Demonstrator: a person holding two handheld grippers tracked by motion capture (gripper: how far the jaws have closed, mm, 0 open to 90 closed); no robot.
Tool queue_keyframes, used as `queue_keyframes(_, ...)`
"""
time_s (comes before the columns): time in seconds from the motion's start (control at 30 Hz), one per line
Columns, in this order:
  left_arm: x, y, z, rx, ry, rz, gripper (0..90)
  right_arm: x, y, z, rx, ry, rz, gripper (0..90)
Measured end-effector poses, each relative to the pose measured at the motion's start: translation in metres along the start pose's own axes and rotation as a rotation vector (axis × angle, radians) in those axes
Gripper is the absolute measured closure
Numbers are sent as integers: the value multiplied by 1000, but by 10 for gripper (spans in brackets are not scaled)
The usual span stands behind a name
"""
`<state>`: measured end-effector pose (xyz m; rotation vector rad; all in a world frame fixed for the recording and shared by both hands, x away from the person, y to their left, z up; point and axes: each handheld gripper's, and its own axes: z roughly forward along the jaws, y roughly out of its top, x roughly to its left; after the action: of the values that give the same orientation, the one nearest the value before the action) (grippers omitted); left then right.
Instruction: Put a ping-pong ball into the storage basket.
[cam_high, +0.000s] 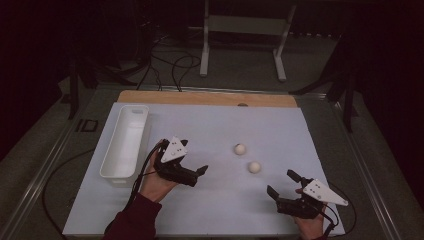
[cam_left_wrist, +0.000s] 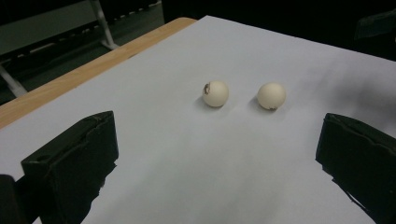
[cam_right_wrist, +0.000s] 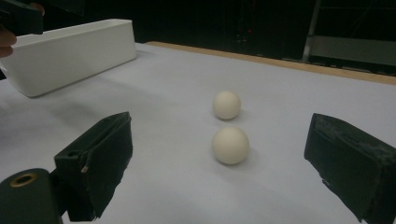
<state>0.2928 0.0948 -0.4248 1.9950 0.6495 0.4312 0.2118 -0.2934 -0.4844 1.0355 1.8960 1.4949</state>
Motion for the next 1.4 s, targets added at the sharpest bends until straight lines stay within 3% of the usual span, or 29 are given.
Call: queue_keyframes(1.4, -5, 12, 32, 79, -60, 12, 0, -1, 0, -1, 5, -6, -3, 73)
